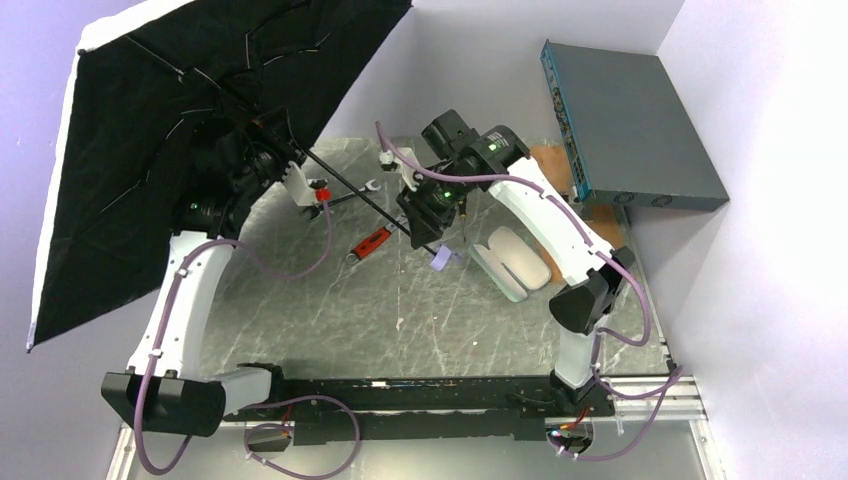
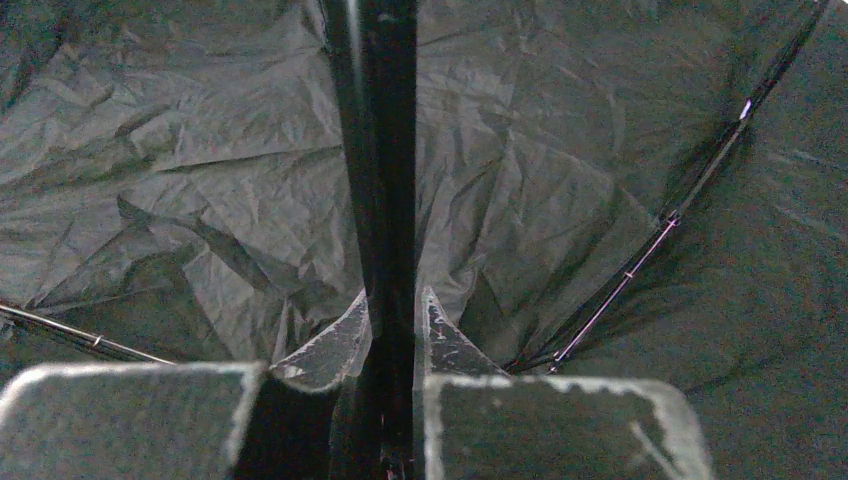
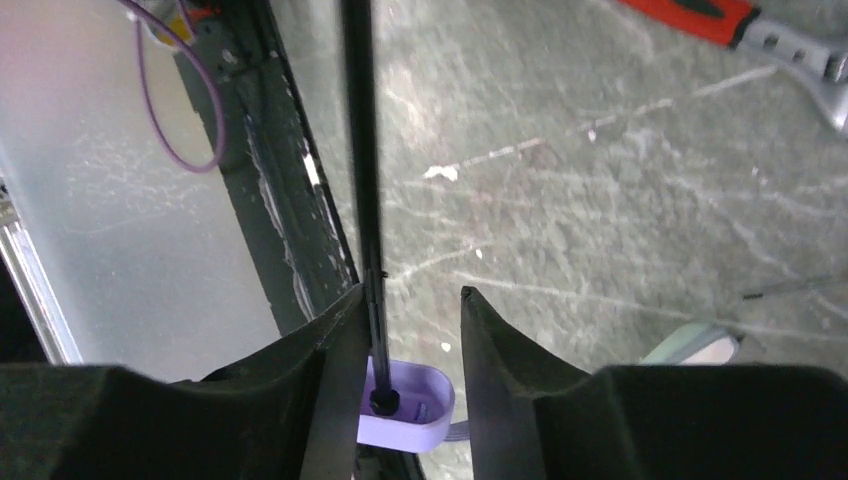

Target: Open the umbrella

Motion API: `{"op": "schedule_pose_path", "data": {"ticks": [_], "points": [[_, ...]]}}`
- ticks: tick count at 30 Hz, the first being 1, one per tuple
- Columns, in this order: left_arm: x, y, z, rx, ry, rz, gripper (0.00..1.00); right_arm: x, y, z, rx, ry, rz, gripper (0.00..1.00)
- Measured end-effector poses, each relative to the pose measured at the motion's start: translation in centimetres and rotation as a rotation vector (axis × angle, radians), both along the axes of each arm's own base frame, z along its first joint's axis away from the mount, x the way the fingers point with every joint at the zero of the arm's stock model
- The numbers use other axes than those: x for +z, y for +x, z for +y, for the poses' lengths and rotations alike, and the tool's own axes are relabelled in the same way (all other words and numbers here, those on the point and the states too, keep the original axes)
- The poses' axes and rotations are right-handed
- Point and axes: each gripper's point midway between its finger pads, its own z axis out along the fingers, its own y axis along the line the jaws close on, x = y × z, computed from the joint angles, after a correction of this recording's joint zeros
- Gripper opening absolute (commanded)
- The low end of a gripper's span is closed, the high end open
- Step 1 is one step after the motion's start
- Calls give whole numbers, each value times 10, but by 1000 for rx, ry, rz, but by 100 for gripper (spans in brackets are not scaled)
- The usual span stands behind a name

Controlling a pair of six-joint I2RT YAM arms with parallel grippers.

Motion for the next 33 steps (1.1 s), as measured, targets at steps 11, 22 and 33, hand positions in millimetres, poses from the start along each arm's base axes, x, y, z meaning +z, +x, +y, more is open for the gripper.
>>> {"op": "schedule_pose_path", "data": {"ticks": [11,22,33], "points": [[-17,-1,-10,4,18,26,1,-64,-20,-28,61,-146,-35,9],[-11,0,-12,6,-8,-21,9,-53,-6,-38,-30,-72,-206,0],[-33,39,-10,4,-15,-6,17,-63,14,-33,-102,-62,-246,0]]}}
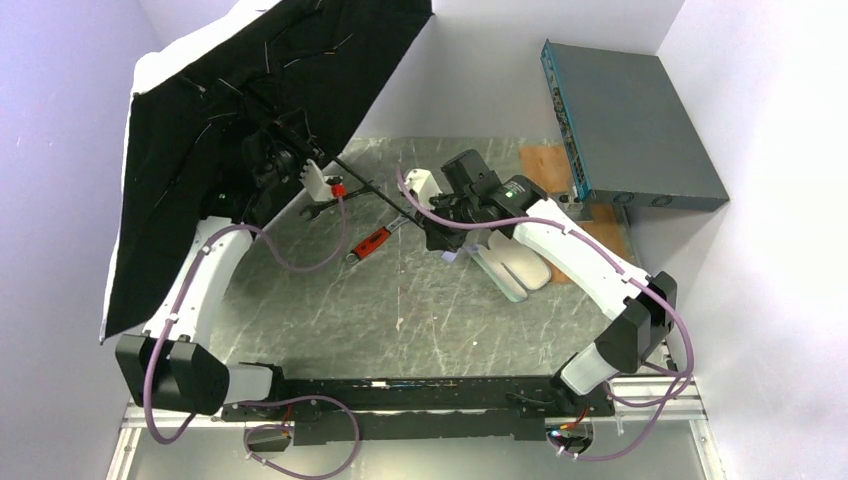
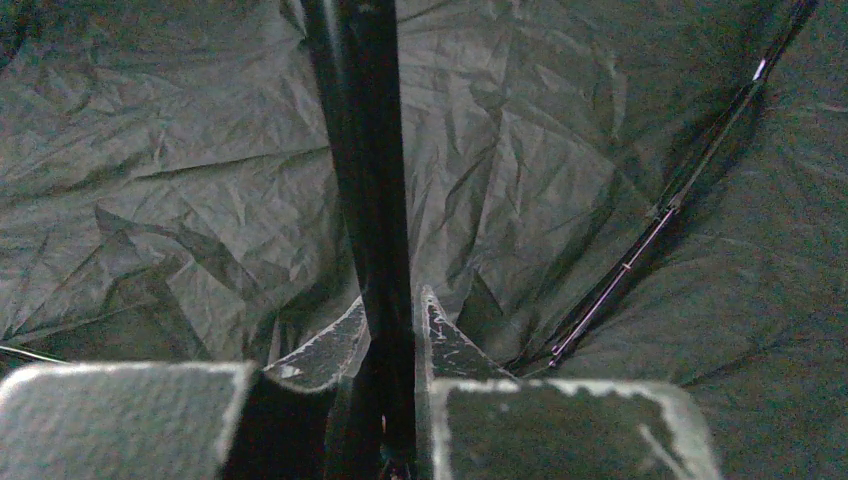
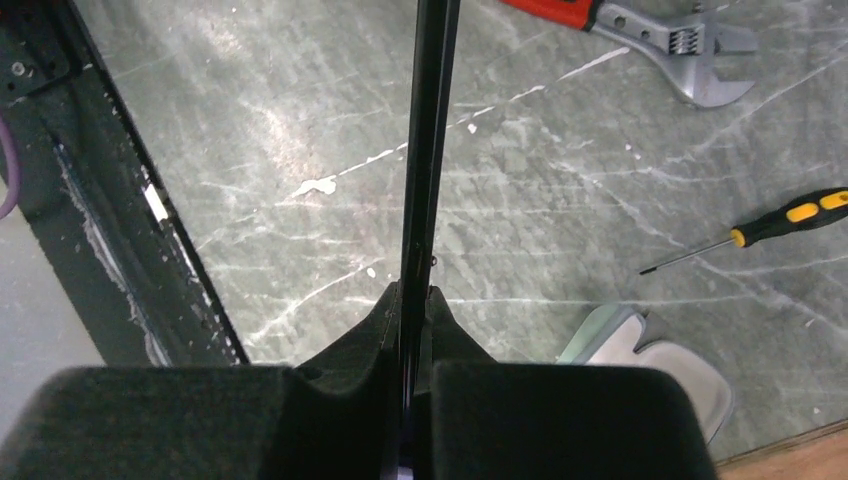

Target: Open the umbrella

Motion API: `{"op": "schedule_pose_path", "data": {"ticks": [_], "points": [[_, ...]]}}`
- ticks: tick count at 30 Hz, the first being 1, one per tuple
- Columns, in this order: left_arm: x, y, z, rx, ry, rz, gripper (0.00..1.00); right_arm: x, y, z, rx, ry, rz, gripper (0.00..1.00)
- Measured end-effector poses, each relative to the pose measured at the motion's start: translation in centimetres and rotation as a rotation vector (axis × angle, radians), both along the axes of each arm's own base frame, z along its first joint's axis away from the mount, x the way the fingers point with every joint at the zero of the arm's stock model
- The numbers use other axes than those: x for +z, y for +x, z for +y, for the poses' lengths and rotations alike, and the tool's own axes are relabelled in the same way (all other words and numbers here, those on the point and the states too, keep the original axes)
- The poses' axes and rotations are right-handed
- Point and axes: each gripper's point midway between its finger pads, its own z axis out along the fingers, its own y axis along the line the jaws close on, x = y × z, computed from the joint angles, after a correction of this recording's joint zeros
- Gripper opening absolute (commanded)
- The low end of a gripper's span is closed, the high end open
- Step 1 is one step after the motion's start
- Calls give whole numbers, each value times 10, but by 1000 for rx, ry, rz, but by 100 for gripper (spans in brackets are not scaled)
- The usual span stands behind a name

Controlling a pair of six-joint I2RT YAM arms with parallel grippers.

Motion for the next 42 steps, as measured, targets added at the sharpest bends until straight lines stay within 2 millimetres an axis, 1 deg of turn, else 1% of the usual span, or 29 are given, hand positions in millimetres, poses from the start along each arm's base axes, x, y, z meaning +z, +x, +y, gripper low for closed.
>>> {"op": "schedule_pose_path", "data": {"ticks": [3,5,9,18,25,32,38,42], "points": [[-1,7,7,18,2,-8,20,-3,4,2,-6,4,-14,0],[0,13,20,52,10,-24,20,-8,2,1,-3,3,-11,0],[3,16,28,58,16,-41,20,-10,6,6,0,25,-36,0],[3,18,32,45,13,-48,20,-2,10,7,-9,71,-109,0],[3,24,39,43,9,-44,20,0,17,10,-20,99,-163,0],[7,27,38,25,4,-42,20,6,19,11,-25,128,-205,0],[11,33,39,11,-1,-28,23,6,21,9,-36,130,-229,0],[10,34,40,12,-2,-21,22,9,21,8,-40,142,-248,0]]}}
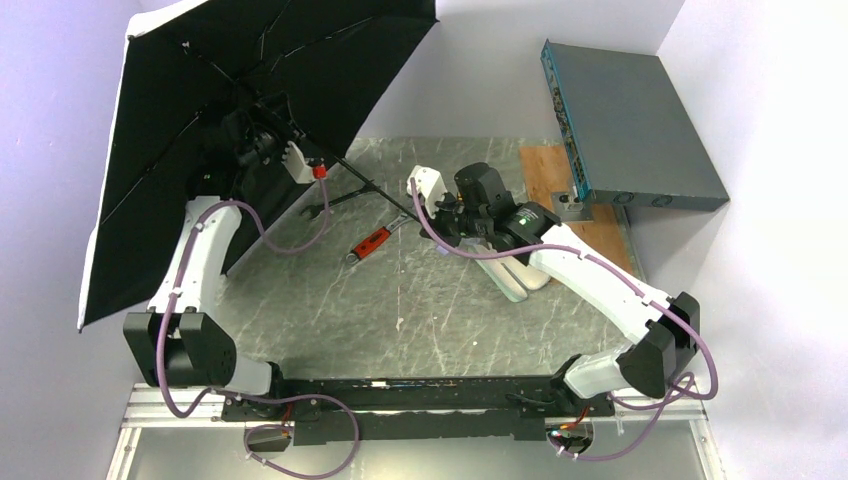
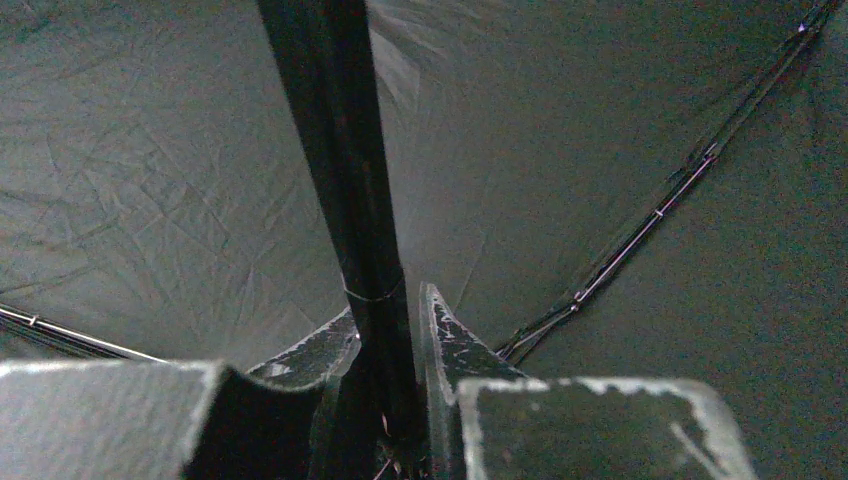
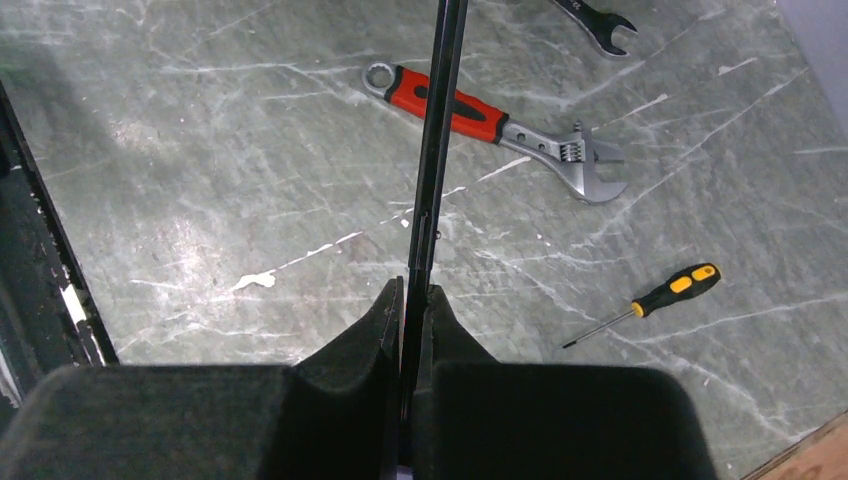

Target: Open the umbrella

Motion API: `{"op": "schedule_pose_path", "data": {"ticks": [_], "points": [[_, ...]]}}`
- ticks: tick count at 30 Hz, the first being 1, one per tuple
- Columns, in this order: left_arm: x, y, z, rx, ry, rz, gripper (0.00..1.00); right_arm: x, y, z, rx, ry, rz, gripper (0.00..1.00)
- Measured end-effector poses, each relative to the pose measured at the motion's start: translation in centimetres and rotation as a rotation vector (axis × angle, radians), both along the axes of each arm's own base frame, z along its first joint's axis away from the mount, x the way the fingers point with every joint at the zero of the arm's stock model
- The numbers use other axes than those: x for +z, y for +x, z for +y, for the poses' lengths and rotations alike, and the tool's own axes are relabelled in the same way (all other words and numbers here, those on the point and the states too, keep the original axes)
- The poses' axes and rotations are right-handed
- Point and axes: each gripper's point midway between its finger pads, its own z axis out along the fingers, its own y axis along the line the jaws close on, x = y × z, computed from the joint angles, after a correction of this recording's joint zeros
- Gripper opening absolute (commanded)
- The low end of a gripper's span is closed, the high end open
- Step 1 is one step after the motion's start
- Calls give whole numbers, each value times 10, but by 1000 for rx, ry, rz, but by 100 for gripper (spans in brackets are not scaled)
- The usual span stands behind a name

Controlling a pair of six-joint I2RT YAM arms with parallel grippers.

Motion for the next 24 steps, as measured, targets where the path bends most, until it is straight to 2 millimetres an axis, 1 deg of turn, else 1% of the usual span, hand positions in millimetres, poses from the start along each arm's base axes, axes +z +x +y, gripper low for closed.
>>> {"op": "schedule_pose_path", "data": {"ticks": [8,10,11,13,17,19,22,24], "points": [[1,2,3,-1,-2,13,22,0,3,2,-1,10,-21,0],[1,2,2,-10,-5,11,21,1,3,2,1,12,-25,0],[2,1,2,-18,-7,8,20,2,3,2,2,13,-28,0],[3,-4,1,-27,-9,-4,20,11,2,4,12,29,-37,0],[5,-16,3,-18,-7,-20,24,15,-5,4,35,35,-16,0],[7,-21,3,-11,-4,-31,29,17,-8,5,46,45,-11,0],[14,-28,-1,-1,1,-62,32,20,-13,5,59,61,1,0],[24,-31,8,57,10,-104,36,14,-22,1,79,63,36,0]]}}
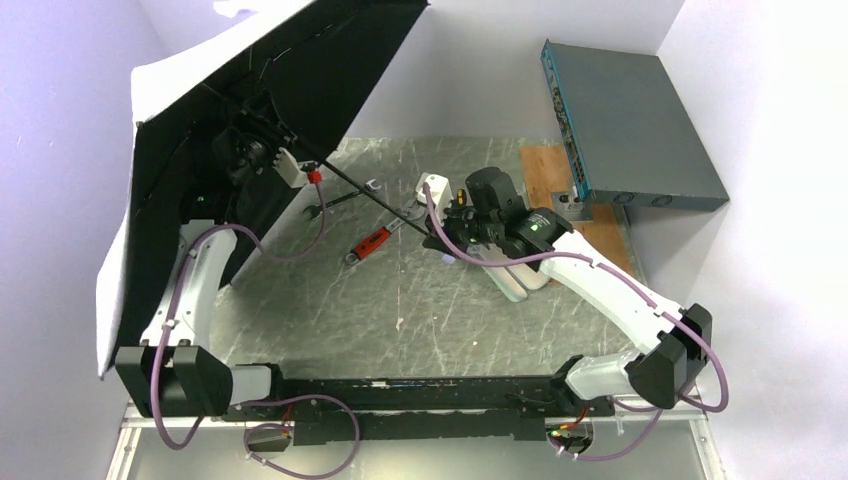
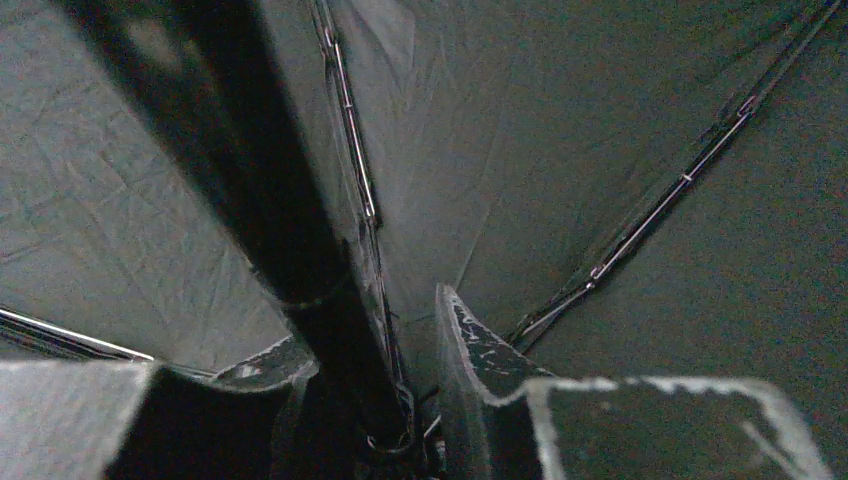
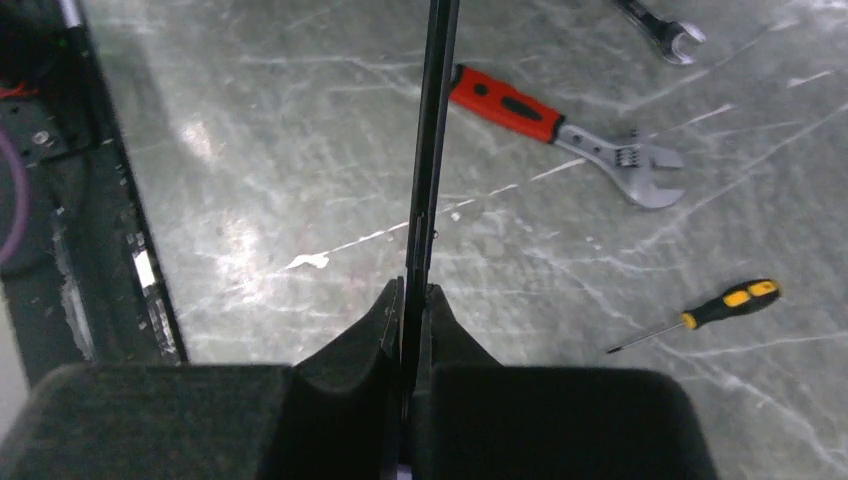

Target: Open the umbrella

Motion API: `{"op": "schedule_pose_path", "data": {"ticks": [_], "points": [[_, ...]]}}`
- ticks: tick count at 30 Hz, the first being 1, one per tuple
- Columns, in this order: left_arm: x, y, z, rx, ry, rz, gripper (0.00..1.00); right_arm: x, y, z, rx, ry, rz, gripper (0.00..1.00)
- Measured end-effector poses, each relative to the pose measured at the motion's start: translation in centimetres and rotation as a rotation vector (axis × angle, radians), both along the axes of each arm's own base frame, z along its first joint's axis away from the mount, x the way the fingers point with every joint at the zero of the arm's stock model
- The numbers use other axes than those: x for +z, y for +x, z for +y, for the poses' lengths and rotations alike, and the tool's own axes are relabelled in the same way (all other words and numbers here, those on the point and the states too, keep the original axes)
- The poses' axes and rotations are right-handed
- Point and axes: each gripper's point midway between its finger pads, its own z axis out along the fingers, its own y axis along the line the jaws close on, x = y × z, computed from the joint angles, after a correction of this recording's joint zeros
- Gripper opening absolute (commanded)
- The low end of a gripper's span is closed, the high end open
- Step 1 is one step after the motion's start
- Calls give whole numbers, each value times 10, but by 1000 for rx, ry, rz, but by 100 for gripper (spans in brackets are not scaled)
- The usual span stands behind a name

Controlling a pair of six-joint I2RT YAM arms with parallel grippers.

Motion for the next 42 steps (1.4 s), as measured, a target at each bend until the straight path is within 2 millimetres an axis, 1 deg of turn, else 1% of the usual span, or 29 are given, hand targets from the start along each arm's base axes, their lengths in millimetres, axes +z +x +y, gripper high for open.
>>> {"op": "schedule_pose_path", "data": {"ticks": [1,4,8,11,13,15,17,20,23,27,28,31,33,34,35,38,41,42], "points": [[3,-3,3,15,2,-12,37,-1,-2,1,7,11,-1,0],[6,-12,3,36,4,-26,50,-8,-10,5,38,49,29,0],[9,-23,15,97,8,-40,73,-13,-8,18,64,103,66,0],[8,-30,25,143,10,-39,78,-22,-4,33,85,136,117,0],[1,-38,34,176,12,-21,80,-32,-3,43,107,152,159,0],[-6,-51,40,202,13,-17,81,-42,-9,51,135,154,213,0],[-12,-66,40,204,14,-11,82,-52,-17,60,165,153,267,0],[-33,-86,33,168,14,48,83,-60,-22,69,183,153,319,0],[-64,-100,23,124,13,149,83,-60,-17,78,196,165,329,0],[-124,-115,11,73,14,348,85,-61,-9,89,209,180,317,0],[-133,-119,6,54,14,387,85,-63,-7,92,210,179,319,0],[-149,-137,-13,-23,12,470,86,-76,-1,100,219,174,329,0],[-156,-155,-31,-97,12,522,87,-85,5,105,223,171,327,0],[-157,-162,-38,-127,12,536,87,-88,8,108,224,172,322,3],[-157,-169,-47,-167,14,551,87,-91,10,110,224,174,316,10],[-154,-186,-72,-279,18,570,86,-96,18,113,212,175,295,26],[-153,-197,-96,-367,-22,623,86,-94,23,112,191,183,290,57],[-154,-199,-104,-387,-51,655,87,-94,25,111,181,184,289,65]]}}
